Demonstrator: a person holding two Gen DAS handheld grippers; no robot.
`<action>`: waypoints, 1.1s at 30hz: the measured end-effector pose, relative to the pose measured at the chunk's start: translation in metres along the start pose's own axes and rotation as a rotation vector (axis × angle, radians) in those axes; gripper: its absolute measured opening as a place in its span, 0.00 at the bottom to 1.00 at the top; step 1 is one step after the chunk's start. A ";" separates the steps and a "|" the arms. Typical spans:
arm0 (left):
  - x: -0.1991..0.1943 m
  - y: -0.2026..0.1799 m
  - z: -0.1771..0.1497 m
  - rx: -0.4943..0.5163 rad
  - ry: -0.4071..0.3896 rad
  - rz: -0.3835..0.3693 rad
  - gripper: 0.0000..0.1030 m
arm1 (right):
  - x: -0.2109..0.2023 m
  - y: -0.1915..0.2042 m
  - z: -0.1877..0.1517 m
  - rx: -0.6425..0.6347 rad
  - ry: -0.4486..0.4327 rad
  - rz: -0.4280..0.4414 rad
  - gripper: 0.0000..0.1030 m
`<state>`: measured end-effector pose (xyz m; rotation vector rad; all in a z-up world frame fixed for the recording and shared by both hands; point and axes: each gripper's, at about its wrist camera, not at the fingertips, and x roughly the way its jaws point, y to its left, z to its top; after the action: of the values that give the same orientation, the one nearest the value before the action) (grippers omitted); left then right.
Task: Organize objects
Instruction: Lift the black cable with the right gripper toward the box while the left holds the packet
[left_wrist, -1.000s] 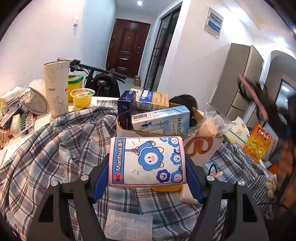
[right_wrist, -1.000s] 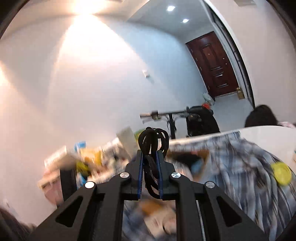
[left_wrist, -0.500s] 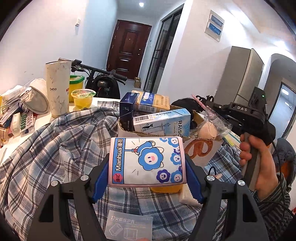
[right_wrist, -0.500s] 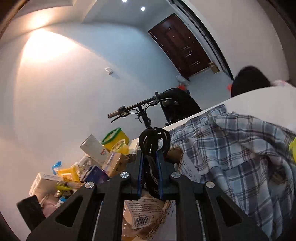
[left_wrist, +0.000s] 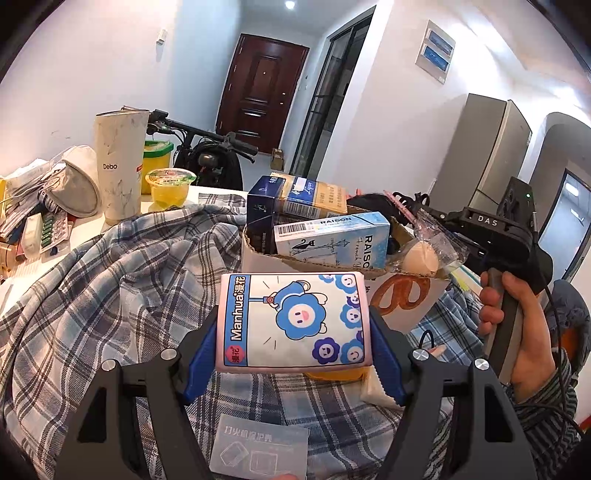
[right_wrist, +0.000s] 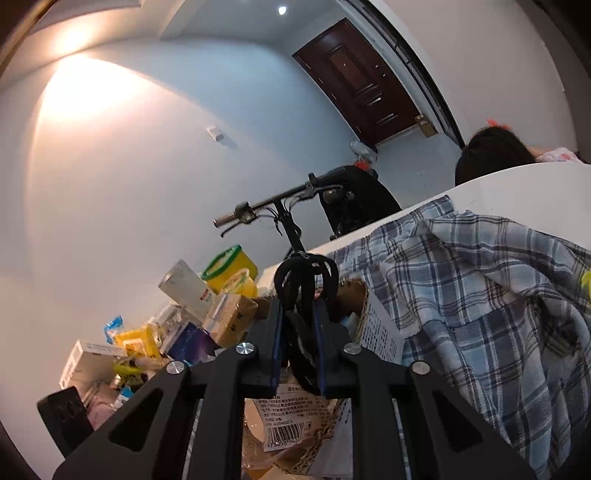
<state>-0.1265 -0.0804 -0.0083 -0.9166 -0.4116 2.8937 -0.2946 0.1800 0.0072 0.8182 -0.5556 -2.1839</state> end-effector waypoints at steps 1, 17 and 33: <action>0.000 0.000 0.000 0.001 0.000 0.000 0.72 | 0.001 0.000 -0.001 0.000 0.005 -0.002 0.19; -0.007 -0.005 0.001 0.028 -0.036 0.005 0.72 | -0.019 -0.008 0.003 0.073 -0.086 -0.055 0.99; 0.001 -0.044 0.091 0.119 -0.162 -0.016 0.72 | -0.028 -0.009 0.006 0.106 -0.095 -0.013 0.99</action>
<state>-0.1802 -0.0589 0.0750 -0.6616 -0.2518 2.9509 -0.2881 0.2078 0.0174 0.7783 -0.7205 -2.2299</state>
